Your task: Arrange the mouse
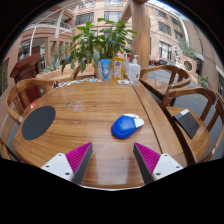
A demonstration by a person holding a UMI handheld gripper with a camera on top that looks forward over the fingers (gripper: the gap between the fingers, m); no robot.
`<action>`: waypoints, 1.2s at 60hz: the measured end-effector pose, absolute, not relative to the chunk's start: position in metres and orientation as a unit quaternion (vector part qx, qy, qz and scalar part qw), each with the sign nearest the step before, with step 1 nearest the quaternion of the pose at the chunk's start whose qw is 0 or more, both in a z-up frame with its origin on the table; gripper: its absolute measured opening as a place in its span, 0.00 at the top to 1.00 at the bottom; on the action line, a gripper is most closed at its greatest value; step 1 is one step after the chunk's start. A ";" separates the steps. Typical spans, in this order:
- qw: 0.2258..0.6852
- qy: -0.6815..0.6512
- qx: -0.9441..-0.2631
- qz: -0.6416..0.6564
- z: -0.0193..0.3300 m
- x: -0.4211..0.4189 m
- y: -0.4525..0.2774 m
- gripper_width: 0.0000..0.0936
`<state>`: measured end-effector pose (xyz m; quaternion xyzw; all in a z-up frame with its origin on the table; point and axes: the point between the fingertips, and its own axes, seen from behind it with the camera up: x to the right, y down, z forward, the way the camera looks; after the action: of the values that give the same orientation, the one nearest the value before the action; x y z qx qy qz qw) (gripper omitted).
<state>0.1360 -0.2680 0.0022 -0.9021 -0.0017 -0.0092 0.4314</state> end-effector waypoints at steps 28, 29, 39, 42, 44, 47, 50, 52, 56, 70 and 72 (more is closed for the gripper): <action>0.430 0.050 -0.901 -0.016 -0.011 0.162 -0.156 0.18; 0.430 0.050 -0.901 -0.019 -0.011 0.161 -0.154 0.20; 0.430 0.059 -0.900 -0.038 -0.012 0.165 -0.141 0.45; 0.430 0.061 -0.900 -0.041 -0.012 0.167 -0.140 0.47; 0.432 0.065 -0.899 -0.041 -0.012 0.167 -0.138 0.49; 0.433 0.068 -0.898 -0.043 -0.012 0.167 -0.137 0.53; 0.431 0.069 -0.899 -0.044 -0.011 0.167 -0.137 0.56; 0.430 0.072 -0.899 -0.043 -0.011 0.167 -0.137 0.58; 0.429 0.077 -0.898 -0.050 -0.009 0.169 -0.139 0.60; 0.531 0.094 -0.839 -0.072 0.121 0.156 -0.133 0.60; 0.550 0.092 -0.827 -0.069 0.151 0.146 -0.129 0.60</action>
<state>0.1457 -0.1289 0.1507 -0.8270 0.0915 -0.0689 0.5504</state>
